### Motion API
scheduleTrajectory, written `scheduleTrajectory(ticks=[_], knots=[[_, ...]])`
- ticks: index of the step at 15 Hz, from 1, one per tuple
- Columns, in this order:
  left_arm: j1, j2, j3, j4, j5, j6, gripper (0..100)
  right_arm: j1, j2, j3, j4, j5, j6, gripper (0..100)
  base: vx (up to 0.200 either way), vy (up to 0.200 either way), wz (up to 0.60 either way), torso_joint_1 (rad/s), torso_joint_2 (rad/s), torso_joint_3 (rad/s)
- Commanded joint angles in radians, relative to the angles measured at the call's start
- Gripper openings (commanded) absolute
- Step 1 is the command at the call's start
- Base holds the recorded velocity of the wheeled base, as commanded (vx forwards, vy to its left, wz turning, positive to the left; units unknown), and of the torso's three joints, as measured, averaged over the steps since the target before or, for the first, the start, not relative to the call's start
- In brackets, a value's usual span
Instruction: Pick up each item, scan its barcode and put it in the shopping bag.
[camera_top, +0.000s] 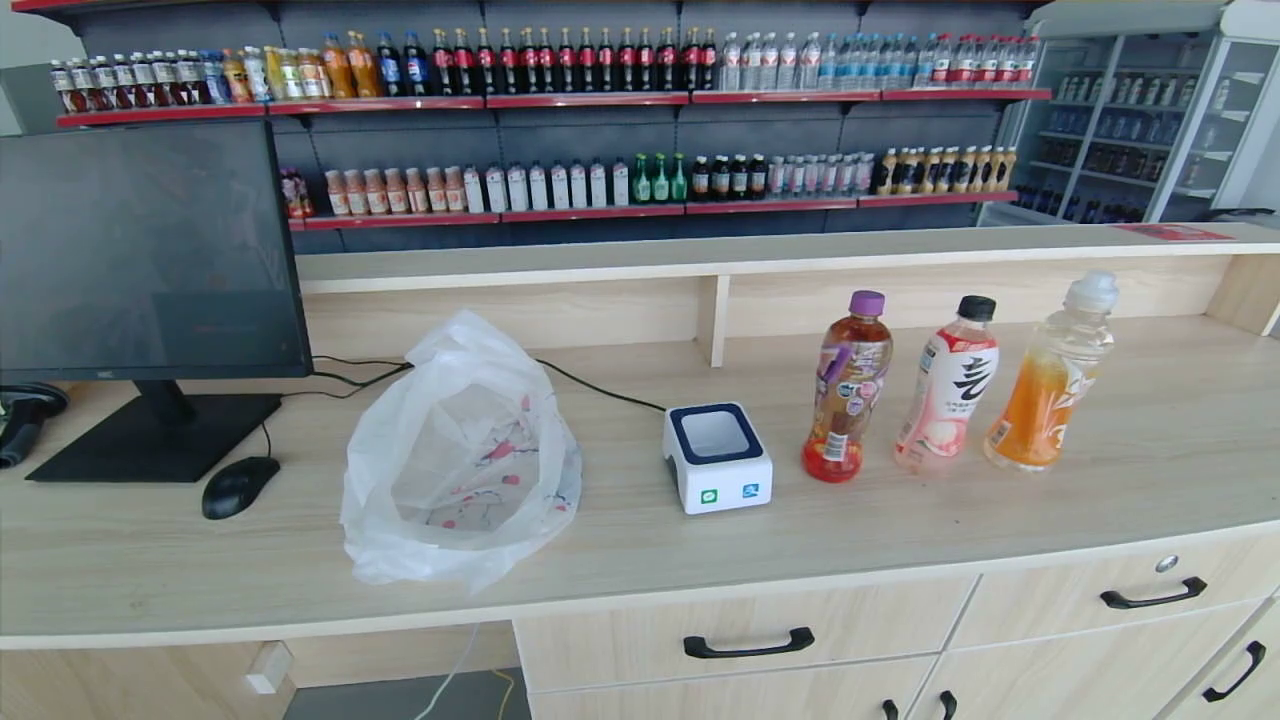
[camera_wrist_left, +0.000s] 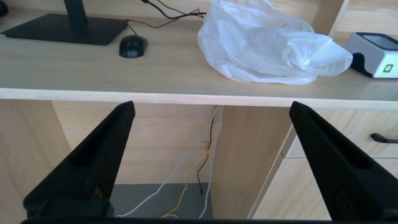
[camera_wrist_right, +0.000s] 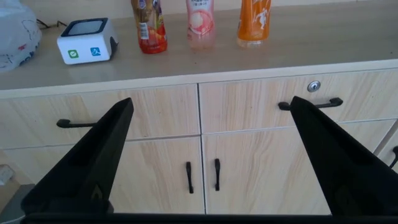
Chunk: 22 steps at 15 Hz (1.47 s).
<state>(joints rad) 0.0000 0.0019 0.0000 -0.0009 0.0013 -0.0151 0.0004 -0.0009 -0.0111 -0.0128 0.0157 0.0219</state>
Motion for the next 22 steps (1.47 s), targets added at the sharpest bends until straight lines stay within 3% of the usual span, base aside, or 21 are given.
scheduleTrajectory(ticks=[1,4,9,21,22], knots=[[0.000,0.000,0.000,-0.001,0.000,0.000,100,0.001,0.002,-0.086,0.045,0.016,-0.002,100,0.000,0.000,0.00,0.000,0.00,0.000],[0.000,0.000,0.000,-0.001,0.000,0.000,100,0.010,0.050,-0.187,0.114,0.024,0.000,100,0.000,0.000,0.00,0.000,0.00,0.000],[0.000,0.000,0.000,-0.001,0.000,0.000,100,0.024,0.351,-0.352,0.039,0.023,0.001,100,0.000,0.000,0.00,0.000,0.00,0.000],[0.000,0.000,0.000,-0.001,0.000,0.000,100,0.066,1.242,-0.375,-0.977,0.024,-0.005,100,0.000,0.000,0.00,0.000,0.00,0.000],[0.000,0.000,0.000,-0.001,0.000,0.000,100,0.092,1.357,-0.374,-1.142,0.024,-0.007,100,0.000,0.000,0.00,0.000,0.00,0.000]])
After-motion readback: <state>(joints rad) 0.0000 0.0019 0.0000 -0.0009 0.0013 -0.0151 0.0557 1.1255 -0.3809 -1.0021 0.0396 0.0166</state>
